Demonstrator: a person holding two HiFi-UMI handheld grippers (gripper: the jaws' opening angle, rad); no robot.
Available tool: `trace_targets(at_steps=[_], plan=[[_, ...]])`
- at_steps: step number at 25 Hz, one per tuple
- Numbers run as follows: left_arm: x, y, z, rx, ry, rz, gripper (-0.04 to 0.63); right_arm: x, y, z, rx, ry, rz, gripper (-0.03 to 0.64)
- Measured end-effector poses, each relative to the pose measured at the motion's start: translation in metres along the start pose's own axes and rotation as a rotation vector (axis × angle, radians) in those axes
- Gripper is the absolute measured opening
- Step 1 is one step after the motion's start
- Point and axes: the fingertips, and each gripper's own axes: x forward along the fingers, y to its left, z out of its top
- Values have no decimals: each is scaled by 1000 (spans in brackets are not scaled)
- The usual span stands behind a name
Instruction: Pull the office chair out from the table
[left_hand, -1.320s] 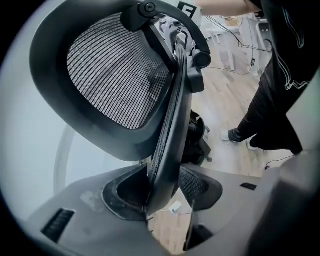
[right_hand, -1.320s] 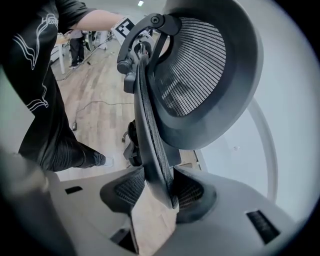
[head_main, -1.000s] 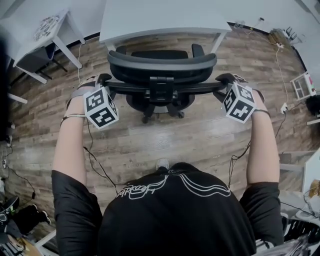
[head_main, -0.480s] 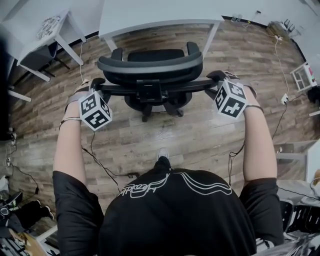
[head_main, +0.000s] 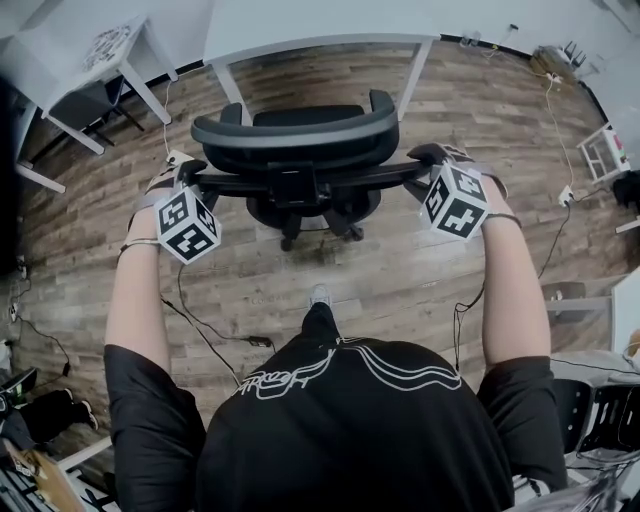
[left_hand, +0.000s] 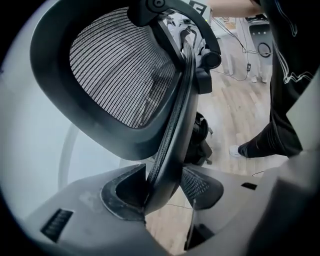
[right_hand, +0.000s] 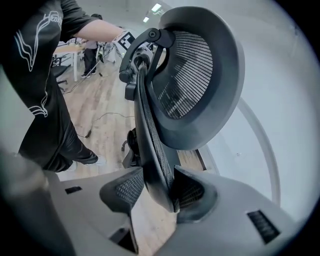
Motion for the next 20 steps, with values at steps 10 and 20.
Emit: trace_targets(at_steps=[10, 20], plan=[[-40, -32, -1, -14, -18, 10, 199, -29, 28, 0, 1, -7, 10, 212], [-55, -42, 1, -49, -67, 8, 204, -39, 34, 1, -5, -10, -36, 215]])
